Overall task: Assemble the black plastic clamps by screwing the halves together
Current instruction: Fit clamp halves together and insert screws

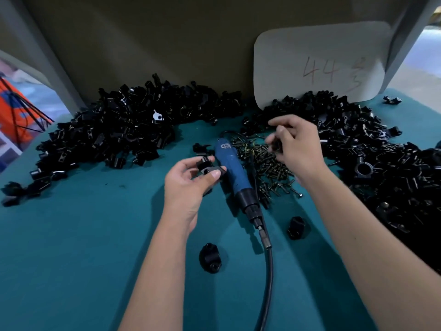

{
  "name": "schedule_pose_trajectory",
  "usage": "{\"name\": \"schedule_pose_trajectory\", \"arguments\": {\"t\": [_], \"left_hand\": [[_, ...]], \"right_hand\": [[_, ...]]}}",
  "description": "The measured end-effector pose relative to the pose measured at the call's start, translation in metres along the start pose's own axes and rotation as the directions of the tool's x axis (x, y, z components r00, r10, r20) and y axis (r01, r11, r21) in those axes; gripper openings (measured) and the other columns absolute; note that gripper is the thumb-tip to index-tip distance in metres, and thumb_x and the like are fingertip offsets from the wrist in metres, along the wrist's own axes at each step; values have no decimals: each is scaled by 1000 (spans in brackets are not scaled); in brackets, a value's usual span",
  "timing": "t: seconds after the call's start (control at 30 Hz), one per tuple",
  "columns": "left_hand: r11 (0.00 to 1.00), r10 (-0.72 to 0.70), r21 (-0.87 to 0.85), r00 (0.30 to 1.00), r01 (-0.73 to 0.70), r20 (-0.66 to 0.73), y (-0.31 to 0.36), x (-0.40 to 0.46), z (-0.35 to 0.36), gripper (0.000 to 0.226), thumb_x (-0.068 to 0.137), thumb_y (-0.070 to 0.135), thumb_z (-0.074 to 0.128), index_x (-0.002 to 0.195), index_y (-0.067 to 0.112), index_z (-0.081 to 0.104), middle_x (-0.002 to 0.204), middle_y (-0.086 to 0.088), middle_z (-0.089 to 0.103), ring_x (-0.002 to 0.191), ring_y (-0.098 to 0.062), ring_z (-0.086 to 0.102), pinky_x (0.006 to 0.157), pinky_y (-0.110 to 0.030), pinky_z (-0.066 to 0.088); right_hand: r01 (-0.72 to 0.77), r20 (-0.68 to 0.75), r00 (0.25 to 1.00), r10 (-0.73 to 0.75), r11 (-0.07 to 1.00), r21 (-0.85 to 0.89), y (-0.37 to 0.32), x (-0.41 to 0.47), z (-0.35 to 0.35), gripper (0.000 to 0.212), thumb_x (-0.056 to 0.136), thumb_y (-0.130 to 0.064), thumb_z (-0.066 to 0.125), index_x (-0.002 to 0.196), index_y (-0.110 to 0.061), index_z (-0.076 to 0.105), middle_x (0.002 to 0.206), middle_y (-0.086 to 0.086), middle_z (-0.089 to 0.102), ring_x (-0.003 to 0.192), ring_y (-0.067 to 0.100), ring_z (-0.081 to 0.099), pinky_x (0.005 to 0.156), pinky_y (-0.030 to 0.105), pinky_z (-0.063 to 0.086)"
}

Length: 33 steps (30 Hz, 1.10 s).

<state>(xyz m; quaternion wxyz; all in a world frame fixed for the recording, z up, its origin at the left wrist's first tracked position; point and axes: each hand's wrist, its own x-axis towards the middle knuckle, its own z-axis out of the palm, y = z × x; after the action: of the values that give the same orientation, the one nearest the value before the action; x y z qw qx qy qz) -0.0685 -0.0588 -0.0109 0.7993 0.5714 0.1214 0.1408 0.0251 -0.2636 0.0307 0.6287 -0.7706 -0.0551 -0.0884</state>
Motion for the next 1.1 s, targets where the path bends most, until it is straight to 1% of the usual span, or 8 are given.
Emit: {"name": "schedule_pose_trajectory", "arguments": {"t": [0.17,0.3,0.43,0.6,0.7,0.8,0.9,1.1], "left_hand": [[1000,25,8,988,-27,150,1,-3,3,38,84,-21,68,106,8,75,113,-8,77,102,-31,76,87,-33,60],[997,33,54,967,-48,251,2,-5,10,46,93,-20,55,115,14,75,118,-11,76,109,-29,74,98,-35,58],[998,66,-17,968,-64,244,5,-2,15,50,100,-14,49,133,20,63,112,-15,77,103,-24,74,90,-30,59],[985,140,74,975,-155,171,5,-1,18,39,95,-16,54,124,10,63,106,-13,79,101,-24,75,91,-31,58],[953,243,141,956,-266,163,5,0,19,43,89,-17,65,122,9,69,112,-13,77,110,-26,73,103,-41,54],[963,248,76,960,-260,131,6,0,21,39,86,-8,76,119,12,71,112,-13,77,111,-29,72,103,-42,55],[960,264,60,958,-272,112,5,-1,27,31,87,0,79,112,17,75,104,-9,79,95,-24,73,92,-36,58],[958,257,86,954,-272,155,-1,-3,38,27,92,5,74,117,15,77,120,-25,69,89,-22,61,89,-36,52]], "right_hand": [[-158,126,983,136,971,181,6,-35,3,17,109,-20,50,103,-12,64,82,-2,67,65,14,53,49,22,39],[-176,320,946,43,901,397,8,-46,-3,40,94,23,53,125,-1,60,117,14,65,105,24,67,85,28,55],[-38,346,931,-119,909,415,9,-48,-4,50,89,26,57,133,3,60,128,20,68,124,33,65,106,37,53],[21,310,940,-142,932,363,13,-48,-3,42,85,11,74,123,-5,72,111,16,76,107,25,73,97,34,58],[4,271,958,-98,944,329,11,-49,1,17,95,-16,73,109,-9,78,79,4,70,71,18,69,64,30,61],[-24,235,971,-36,969,246,10,-49,1,47,101,-54,53,86,-12,69,55,3,46,43,19,41,37,24,33],[-86,209,978,7,925,371,9,-48,-1,51,107,-51,43,76,-13,59,53,6,34,44,17,23,40,24,22],[-188,279,960,35,818,544,13,-46,-5,23,102,-3,59,105,-14,79,85,1,63,80,14,61,80,28,54]]}}
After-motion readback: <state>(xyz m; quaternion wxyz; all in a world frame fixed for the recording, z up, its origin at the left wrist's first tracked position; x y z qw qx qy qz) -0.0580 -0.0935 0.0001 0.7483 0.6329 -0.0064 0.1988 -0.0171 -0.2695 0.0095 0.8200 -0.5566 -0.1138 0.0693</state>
